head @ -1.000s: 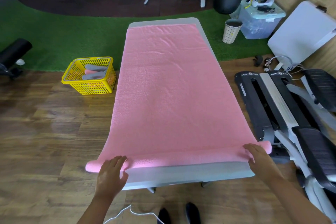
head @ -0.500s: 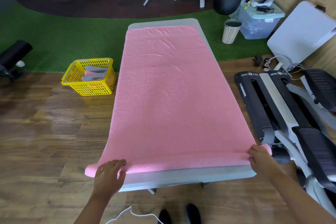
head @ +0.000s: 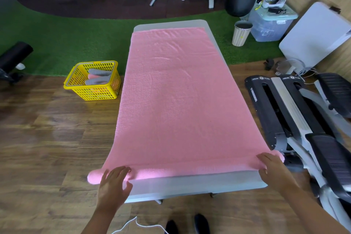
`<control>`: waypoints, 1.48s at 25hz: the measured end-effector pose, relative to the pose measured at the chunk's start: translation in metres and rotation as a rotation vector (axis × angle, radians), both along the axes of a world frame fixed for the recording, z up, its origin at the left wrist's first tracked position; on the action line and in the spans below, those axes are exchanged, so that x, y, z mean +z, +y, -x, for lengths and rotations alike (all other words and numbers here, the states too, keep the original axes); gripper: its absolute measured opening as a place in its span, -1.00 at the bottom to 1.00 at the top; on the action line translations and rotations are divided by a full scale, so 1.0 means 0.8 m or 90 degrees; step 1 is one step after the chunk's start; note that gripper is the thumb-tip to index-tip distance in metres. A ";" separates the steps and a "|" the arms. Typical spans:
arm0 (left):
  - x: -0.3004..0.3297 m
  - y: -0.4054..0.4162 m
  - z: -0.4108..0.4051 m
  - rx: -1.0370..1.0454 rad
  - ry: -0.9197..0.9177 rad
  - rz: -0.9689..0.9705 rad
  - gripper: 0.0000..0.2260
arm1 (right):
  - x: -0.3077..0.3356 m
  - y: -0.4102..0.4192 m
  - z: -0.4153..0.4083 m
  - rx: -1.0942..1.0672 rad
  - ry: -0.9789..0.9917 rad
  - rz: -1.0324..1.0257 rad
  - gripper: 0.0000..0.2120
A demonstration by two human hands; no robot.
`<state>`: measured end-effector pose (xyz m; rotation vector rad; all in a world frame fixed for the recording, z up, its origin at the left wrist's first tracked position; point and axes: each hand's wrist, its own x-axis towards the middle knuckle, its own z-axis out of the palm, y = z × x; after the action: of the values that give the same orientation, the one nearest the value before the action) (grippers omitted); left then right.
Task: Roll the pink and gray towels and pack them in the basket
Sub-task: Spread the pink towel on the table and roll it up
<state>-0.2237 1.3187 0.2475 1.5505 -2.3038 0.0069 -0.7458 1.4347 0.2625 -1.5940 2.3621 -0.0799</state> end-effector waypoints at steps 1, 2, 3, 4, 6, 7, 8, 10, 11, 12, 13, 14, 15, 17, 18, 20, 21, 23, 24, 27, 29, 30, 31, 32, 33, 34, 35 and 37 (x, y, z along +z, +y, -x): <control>-0.002 -0.004 -0.001 -0.001 -0.003 -0.001 -0.71 | 0.001 0.000 0.000 -0.003 -0.001 -0.014 -0.59; -0.001 -0.007 -0.001 0.007 -0.007 -0.021 -0.62 | 0.006 -0.002 -0.001 -0.011 0.001 -0.026 -0.59; -0.002 -0.010 -0.001 0.009 -0.004 -0.035 -0.51 | 0.012 -0.005 -0.004 -0.023 -0.001 -0.030 -0.62; 0.000 -0.011 0.001 0.009 0.001 -0.047 -0.49 | 0.017 -0.007 -0.005 -0.037 -0.004 -0.030 -0.68; 0.008 -0.011 0.012 -0.020 0.013 -0.022 -0.73 | 0.024 -0.007 -0.004 -0.046 -0.003 -0.034 -0.81; 0.010 -0.010 0.015 -0.042 0.022 -0.016 -0.84 | 0.025 -0.006 0.000 -0.053 -0.001 -0.048 -0.86; 0.012 -0.007 0.018 -0.057 0.034 -0.025 -0.79 | 0.028 -0.004 0.002 -0.069 0.006 -0.064 -0.89; 0.003 -0.003 0.010 -0.070 0.055 -0.024 -0.72 | 0.024 0.004 0.008 -0.084 0.003 -0.071 -0.85; 0.000 -0.004 0.002 -0.058 0.064 -0.023 -0.71 | 0.025 0.006 0.006 -0.075 -0.015 -0.056 -0.81; 0.001 -0.004 -0.004 -0.035 0.066 -0.024 -0.71 | 0.027 0.007 0.001 -0.063 -0.017 -0.026 -0.82; 0.001 -0.004 -0.010 -0.015 0.067 -0.012 -0.72 | 0.031 0.006 -0.003 -0.060 -0.017 0.013 -0.83; 0.003 -0.004 -0.015 0.006 0.056 -0.001 -0.73 | 0.034 0.004 -0.006 -0.060 -0.030 0.036 -0.76; 0.004 -0.004 -0.018 0.015 0.039 0.022 -0.72 | 0.038 0.003 -0.009 -0.062 -0.038 0.034 -0.68; 0.003 -0.005 -0.021 0.009 0.013 0.040 -0.70 | 0.039 0.003 -0.014 -0.084 -0.045 0.030 -0.68; 0.005 -0.006 -0.020 0.006 0.008 0.039 -0.68 | 0.040 0.003 -0.017 -0.084 -0.047 0.047 -0.71; 0.005 -0.010 -0.016 0.005 0.005 0.036 -0.65 | 0.036 0.008 -0.020 -0.066 -0.050 0.072 -0.74; 0.007 -0.012 -0.014 0.010 0.000 0.039 -0.65 | 0.034 0.009 -0.020 -0.065 -0.055 0.073 -0.74; 0.013 -0.011 -0.011 0.025 -0.018 0.051 -0.68 | 0.037 0.009 -0.019 -0.090 -0.056 0.051 -0.76; 0.016 -0.009 -0.011 0.029 -0.026 0.052 -0.69 | 0.040 0.009 -0.019 -0.107 -0.053 0.044 -0.79; 0.019 -0.005 -0.019 0.037 -0.045 0.051 -0.68 | 0.039 0.008 -0.027 -0.052 -0.028 0.061 -0.88; 0.016 -0.005 -0.024 0.040 -0.046 0.052 -0.68 | 0.031 0.008 -0.023 -0.014 -0.018 0.081 -0.85; 0.015 -0.004 -0.025 0.042 -0.047 0.050 -0.68 | 0.030 0.007 -0.023 -0.003 -0.007 0.087 -0.84; 0.014 -0.003 -0.024 0.043 -0.047 0.051 -0.67 | 0.032 0.005 -0.023 -0.010 -0.006 0.095 -0.83; 0.013 -0.003 -0.023 0.047 -0.043 0.049 -0.66 | 0.032 0.004 -0.022 -0.037 -0.010 0.096 -0.83; 0.012 -0.002 -0.020 0.051 -0.035 0.048 -0.65 | 0.033 0.004 -0.024 -0.066 -0.022 0.077 -0.79; 0.011 -0.002 -0.018 0.053 -0.028 0.044 -0.64 | 0.034 0.004 -0.026 -0.071 -0.037 0.076 -0.76; 0.010 -0.002 -0.016 0.053 -0.021 0.041 -0.63 | 0.037 0.006 -0.030 -0.067 -0.052 0.078 -0.76; 0.007 -0.003 -0.014 0.042 -0.016 0.029 -0.61 | 0.033 0.011 -0.031 -0.076 -0.084 0.068 -0.80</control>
<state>-0.2128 1.3160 0.2534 1.6114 -2.2543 0.0949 -0.7211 1.4438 0.2890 -1.4440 2.3833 -0.3304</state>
